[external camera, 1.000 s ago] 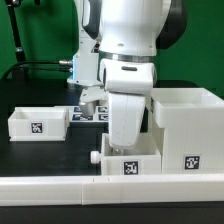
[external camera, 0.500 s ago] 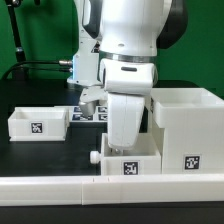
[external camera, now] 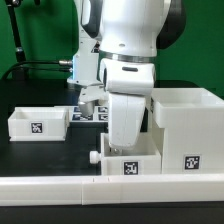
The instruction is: Assemble drawer
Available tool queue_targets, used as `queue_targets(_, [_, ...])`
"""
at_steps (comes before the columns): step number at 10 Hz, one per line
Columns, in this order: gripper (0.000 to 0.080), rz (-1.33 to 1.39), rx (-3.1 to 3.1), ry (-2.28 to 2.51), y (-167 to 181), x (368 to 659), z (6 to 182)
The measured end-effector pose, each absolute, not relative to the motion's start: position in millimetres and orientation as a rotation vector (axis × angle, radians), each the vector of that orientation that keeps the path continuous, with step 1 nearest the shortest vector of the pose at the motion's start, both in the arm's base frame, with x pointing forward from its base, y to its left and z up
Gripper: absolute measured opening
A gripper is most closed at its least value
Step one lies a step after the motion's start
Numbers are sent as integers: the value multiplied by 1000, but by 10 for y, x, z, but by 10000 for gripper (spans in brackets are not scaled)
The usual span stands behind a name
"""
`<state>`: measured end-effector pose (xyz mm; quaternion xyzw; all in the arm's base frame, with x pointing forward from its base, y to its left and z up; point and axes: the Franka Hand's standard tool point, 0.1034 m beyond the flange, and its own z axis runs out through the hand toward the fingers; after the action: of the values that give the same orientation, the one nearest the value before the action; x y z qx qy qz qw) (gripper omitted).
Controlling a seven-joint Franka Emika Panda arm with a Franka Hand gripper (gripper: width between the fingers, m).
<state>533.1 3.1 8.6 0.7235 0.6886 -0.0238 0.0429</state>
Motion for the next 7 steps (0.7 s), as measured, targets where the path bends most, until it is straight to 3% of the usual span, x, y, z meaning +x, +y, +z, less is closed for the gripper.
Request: queue_targets(7, [42,-60,2177,2127,6,5327,77])
